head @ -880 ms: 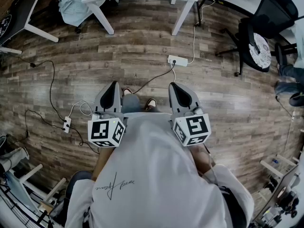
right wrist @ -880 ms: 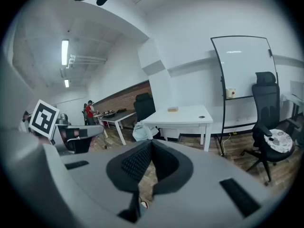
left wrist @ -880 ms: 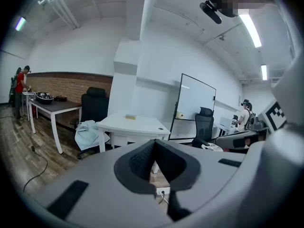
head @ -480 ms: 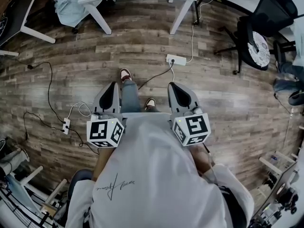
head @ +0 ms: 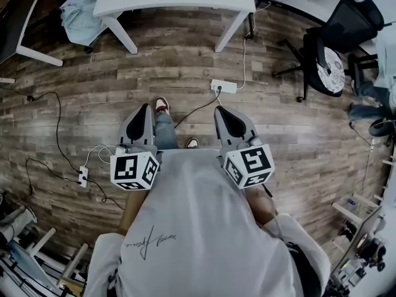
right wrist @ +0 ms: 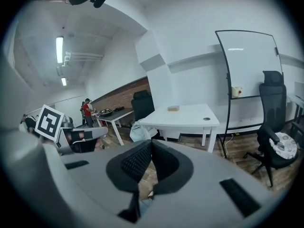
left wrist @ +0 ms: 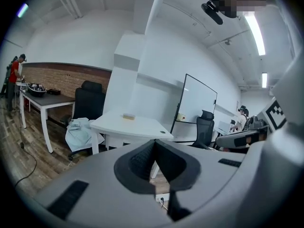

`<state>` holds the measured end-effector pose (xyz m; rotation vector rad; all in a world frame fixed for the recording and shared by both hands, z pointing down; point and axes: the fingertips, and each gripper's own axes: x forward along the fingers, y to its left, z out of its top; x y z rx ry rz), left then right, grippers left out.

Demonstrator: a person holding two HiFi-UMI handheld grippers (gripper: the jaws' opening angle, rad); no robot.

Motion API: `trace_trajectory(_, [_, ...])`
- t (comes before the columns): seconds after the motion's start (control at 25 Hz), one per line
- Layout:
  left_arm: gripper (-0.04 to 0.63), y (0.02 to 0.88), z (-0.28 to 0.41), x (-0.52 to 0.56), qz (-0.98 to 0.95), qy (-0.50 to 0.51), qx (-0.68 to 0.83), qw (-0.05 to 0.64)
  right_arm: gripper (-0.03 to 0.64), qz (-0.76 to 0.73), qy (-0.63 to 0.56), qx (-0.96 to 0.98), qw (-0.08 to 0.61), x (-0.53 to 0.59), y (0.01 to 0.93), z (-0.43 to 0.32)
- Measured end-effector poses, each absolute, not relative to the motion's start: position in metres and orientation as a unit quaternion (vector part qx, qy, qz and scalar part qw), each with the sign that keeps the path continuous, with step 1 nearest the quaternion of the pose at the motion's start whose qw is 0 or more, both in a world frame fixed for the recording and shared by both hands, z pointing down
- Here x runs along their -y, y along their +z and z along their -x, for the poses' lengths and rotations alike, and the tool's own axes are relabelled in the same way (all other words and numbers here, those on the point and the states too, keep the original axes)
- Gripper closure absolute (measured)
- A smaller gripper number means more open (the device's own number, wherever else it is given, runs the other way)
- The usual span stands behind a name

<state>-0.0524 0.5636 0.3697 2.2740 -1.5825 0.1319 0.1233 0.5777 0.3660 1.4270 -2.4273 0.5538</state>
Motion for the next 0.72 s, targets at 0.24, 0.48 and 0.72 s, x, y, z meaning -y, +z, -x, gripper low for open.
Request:
trace_trajectory(0.24, [0.589, 0.371, 0.061, -0.516, -0.815, 0.05, 0.546, 0.186, 0.606, -0.504, 0.196, 0.829, 0.146, -0.53, 0.368, -0.121])
trace_trajectory(0.48, [0.589, 0.366, 0.075, -0.469, -0.822, 0.053, 0.532, 0.195, 0.606, -0.51, 0.209, 0.82, 0.156, -0.488, 0.365, -0.11])
trace_trajectory(0.72, [0.589, 0.361, 0.103, -0.425, -0.828, 0.032, 0.521, 0.206, 0.607, -0.515, 0.21, 0.815, 0.161, -0.447, 0.361, -0.084])
